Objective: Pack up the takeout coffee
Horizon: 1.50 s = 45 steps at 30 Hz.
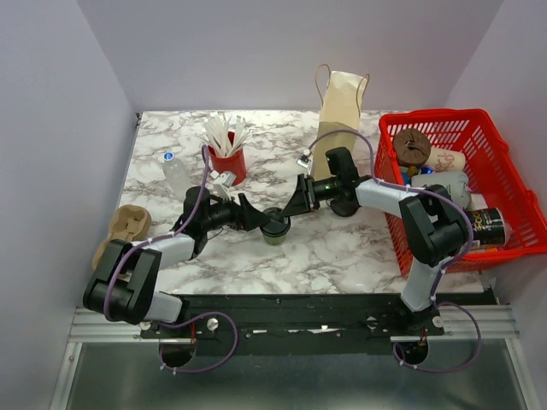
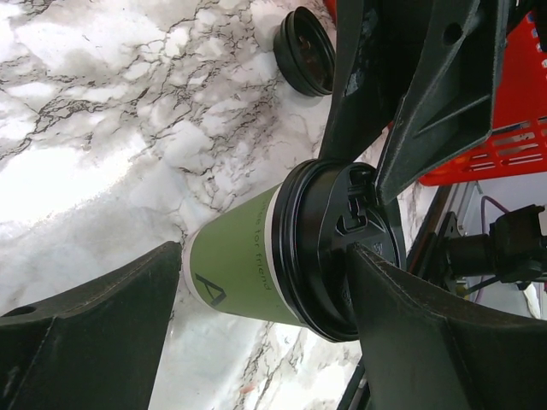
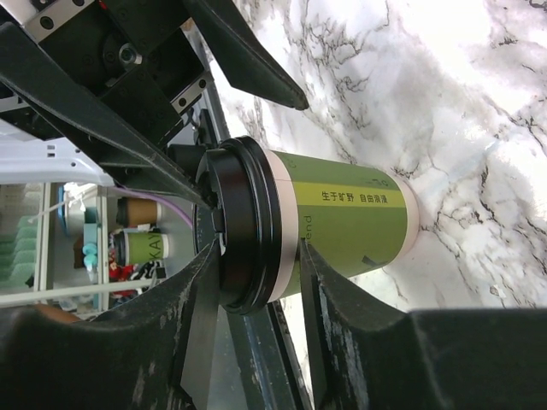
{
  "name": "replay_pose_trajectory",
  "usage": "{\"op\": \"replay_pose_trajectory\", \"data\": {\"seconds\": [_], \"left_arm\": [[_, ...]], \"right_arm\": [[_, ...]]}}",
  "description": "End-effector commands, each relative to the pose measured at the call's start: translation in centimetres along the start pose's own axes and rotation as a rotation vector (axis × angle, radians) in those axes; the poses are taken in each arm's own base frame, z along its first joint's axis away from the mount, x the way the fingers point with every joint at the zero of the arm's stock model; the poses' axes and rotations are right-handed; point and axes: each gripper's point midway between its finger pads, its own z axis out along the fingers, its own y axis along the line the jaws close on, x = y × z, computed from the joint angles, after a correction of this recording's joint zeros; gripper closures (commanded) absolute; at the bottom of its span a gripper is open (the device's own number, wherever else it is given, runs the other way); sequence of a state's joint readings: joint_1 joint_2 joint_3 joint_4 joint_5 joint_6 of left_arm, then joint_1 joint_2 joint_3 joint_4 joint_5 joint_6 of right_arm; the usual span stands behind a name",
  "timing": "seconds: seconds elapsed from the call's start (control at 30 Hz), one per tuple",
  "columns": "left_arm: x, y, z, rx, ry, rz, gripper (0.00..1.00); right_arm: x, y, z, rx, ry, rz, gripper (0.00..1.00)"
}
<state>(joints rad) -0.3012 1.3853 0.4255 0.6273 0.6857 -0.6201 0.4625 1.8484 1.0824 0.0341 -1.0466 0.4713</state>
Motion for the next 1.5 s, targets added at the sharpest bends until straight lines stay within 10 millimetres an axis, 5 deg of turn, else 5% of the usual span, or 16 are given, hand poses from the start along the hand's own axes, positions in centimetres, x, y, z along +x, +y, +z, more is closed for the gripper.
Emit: {"op": "replay_pose_trajectory", "data": {"seconds": [0.0,0.6,0.8,0.93,1.0,1.07,1.47], "left_arm": [[1.3,1.2,0.0,-0.024,0.018,-0.011,0.14],[3.2,3.2,-0.4,-0.092,0.034,-0.026,0.10],[3.4,3.9,-0.3,-0.117,0.056,-0.006,0.10],[1.7,1.3,0.2,0.001,0.049,0.033,0.12],[1.2,0.3,0.3,0.040,0.055,0.045,0.12],[0.0,-0.1,0.5,0.045,0.048,0.080,0.10],[-3.3,-3.9,0.4,0.175,0.007,0.179,0.05]], "right_arm": [[3.1,-3.8,0.8,0.068,0.047,0.122,0.55],[3.9,-4.8,1.1,0.070,0.056,0.087,0.52],[3.3,-3.6,0.6,0.050,0.050,-0.018,0.48],[2.3,-1.8,0.1,0.017,0.039,-0.083,0.39],[1.4,-0.8,-0.4,0.024,0.026,-0.151,0.25],[0.4,0.3,-1.2,0.046,-0.004,-0.226,0.00],[-2.4,4.2,-2.8,0.030,-0.007,-0.533,0.00]]}}
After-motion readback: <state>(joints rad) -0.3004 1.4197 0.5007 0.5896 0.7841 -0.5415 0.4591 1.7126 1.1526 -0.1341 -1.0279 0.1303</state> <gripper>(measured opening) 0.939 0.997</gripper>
